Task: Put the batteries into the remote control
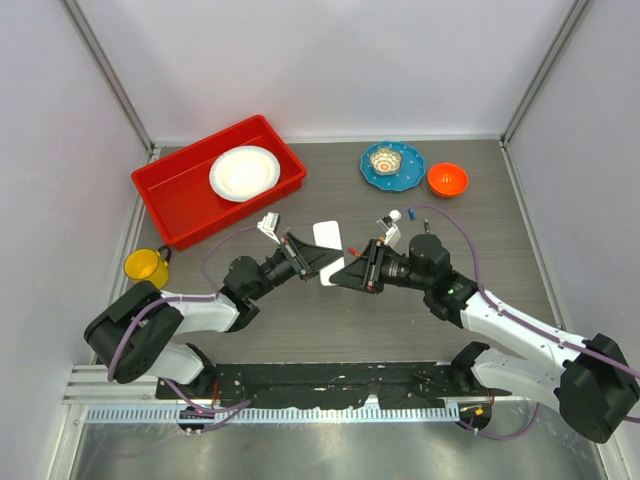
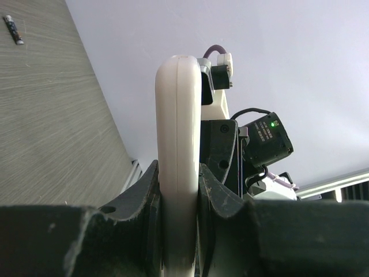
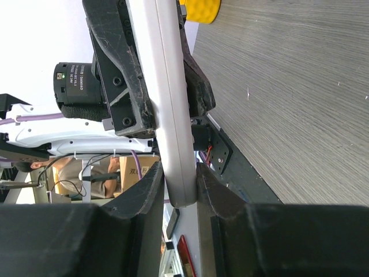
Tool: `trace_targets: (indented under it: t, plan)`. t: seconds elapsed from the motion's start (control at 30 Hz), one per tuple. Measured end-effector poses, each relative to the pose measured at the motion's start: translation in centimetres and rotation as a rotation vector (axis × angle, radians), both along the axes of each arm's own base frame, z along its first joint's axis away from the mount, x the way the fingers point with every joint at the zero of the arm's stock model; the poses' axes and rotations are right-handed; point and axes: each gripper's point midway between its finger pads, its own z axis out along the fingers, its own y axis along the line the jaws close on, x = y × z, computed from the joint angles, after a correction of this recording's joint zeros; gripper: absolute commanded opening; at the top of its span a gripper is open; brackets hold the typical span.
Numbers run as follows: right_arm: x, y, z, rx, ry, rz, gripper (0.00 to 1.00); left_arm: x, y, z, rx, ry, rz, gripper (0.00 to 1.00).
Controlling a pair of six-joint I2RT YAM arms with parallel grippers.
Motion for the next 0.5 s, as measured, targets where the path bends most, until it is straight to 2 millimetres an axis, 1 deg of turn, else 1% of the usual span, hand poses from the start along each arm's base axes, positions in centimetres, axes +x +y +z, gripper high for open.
trace_targets:
  t: [0.07,0.1,0.27,0.3,0.33,0.37,0.5]
  plan:
    - [0.0,0.1,-0.1,0.0,0.004,0.005,0.27,0.0,0.0,-0.1,0.002,0.001,0.002,0.0]
    - [0.1,0.1,-0.2,0.0,0.005,0.008,0.32,0.1,0.0,-0.1,0.004,0.001,0.006,0.0]
    - [0.6,0.2,-0.6,0.001,-0.001,0.022,0.45,0.1,0.0,-0.7,0.034,-0.007,0.012,0.0]
    - [1.1,0.2,-0.4,0.002,-0.011,0.015,0.45,-0.4,-0.3,-0.9,0.047,-0.006,-0.014,0.0]
    - [1.1,0.2,-0.4,0.0,-0.02,0.027,0.46,-0.6,-0.5,-1.1,0.051,0.0,-0.019,0.0]
    - [1.1,0.1,-0.4,-0.004,-0.031,0.033,0.48,-0.7,-0.4,-1.0,0.05,-0.003,-0.021,0.0]
    - [0.7,0.1,-0.1,-0.015,-0.083,0.071,0.48,-1.1,-0.4,-0.5,0.045,-0.021,-0.036,0.0]
